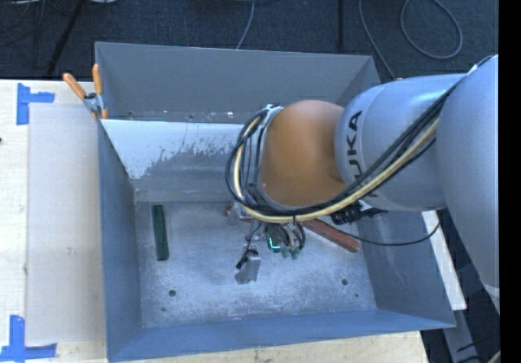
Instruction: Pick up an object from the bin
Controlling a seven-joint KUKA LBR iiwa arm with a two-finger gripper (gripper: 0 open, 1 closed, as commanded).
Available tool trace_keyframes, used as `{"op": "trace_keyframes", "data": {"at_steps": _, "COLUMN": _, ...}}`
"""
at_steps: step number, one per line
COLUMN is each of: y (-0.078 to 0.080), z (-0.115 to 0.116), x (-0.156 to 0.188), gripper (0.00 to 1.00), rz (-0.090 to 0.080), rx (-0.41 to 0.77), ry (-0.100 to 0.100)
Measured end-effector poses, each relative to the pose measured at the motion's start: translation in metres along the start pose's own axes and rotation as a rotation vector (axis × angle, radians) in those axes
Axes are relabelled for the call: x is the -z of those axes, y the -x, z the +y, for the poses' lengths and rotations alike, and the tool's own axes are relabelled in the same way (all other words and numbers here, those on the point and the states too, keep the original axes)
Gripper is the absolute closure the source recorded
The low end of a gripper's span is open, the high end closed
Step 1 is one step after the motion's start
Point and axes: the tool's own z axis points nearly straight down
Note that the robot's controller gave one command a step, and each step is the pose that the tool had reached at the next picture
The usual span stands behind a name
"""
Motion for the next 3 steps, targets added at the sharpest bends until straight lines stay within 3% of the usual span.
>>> {"op": "trace_keyframes", "data": {"at_steps": 1, "y": 0.055, "z": -0.104, "x": -0.050, "gripper": 0.00, "rz": -0.010, "rx": 0.196, "ry": -0.003}}
{"op": "trace_keyframes", "data": {"at_steps": 2, "y": 0.055, "z": -0.101, "x": -0.048, "gripper": 1.00, "rz": -0.010, "rx": 0.196, "ry": 0.001}}
{"op": "trace_keyframes", "data": {"at_steps": 3, "y": 0.049, "z": -0.099, "x": 0.135, "gripper": 1.00, "rz": -0.020, "rx": 0.159, "ry": 0.000}}
